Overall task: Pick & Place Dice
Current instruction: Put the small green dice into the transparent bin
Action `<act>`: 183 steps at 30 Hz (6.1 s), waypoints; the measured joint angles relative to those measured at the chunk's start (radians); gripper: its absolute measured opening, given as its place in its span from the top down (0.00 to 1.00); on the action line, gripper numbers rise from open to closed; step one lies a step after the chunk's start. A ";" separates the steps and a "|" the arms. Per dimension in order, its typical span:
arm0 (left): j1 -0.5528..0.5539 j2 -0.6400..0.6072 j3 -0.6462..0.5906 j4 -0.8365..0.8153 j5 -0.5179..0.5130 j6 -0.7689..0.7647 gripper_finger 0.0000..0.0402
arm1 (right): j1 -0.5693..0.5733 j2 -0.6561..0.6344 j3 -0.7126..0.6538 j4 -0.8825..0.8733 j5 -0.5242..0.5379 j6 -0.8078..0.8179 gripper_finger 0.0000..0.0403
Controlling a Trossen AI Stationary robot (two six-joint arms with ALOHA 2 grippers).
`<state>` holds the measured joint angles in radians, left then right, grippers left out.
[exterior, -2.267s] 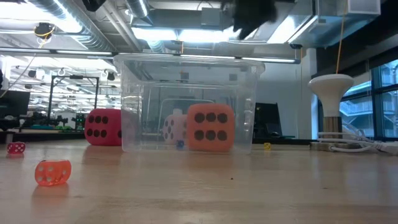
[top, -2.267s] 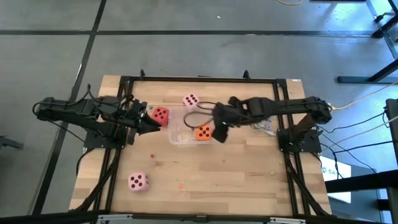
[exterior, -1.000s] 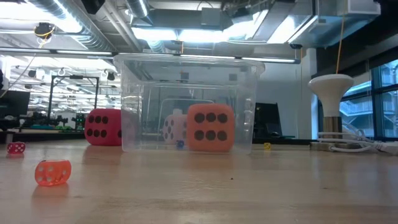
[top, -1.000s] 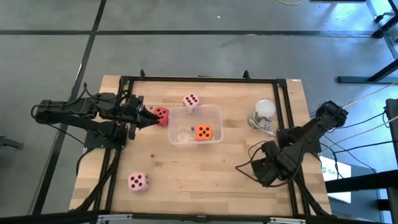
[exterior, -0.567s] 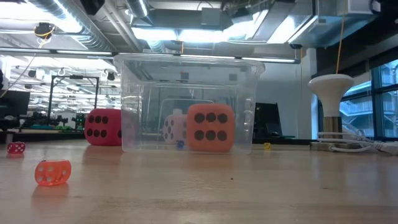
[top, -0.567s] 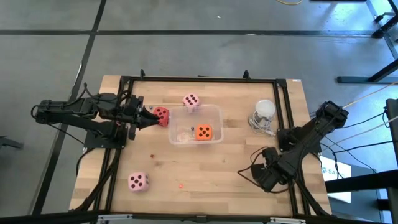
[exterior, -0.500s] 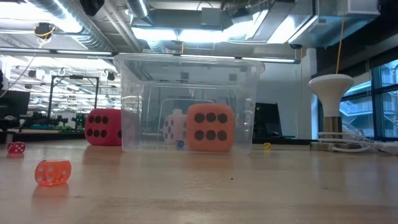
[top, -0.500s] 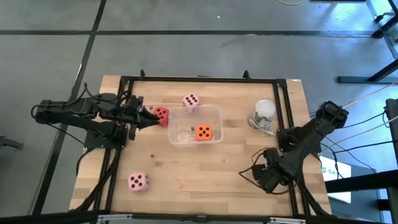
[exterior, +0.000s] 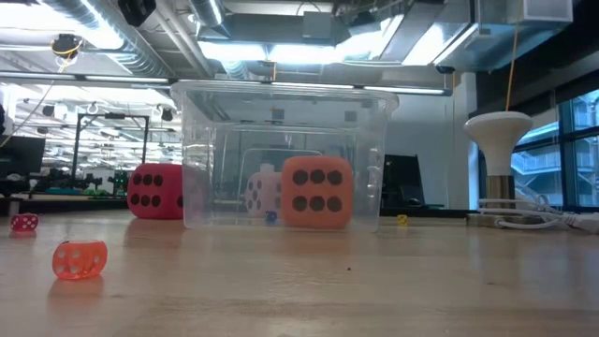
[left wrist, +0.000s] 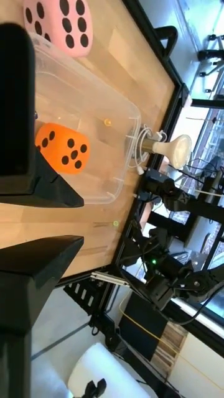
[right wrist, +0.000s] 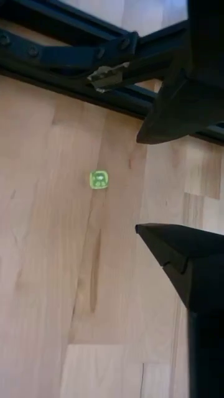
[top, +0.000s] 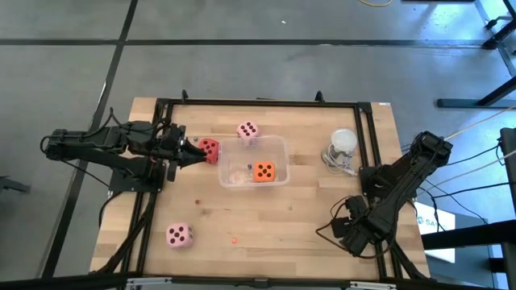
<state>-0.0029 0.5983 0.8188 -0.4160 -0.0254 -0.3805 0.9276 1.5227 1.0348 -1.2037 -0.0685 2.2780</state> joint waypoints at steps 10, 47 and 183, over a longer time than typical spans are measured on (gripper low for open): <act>0.000 0.000 0.000 0.000 0.000 -0.021 0.81 | 0.008 0.001 -0.040 0.074 0.005 0.011 0.46; 0.000 0.000 0.000 0.000 0.000 -0.092 0.81 | 0.048 0.001 -0.309 0.377 0.027 0.037 0.51; -0.076 0.554 0.208 0.754 -0.157 0.706 0.60 | -0.800 -0.068 0.349 1.219 0.150 -1.434 0.88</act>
<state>-0.0788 1.1526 1.0271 0.3381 -0.1828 0.3260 0.1272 1.4551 1.3838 0.0151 0.0814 0.8436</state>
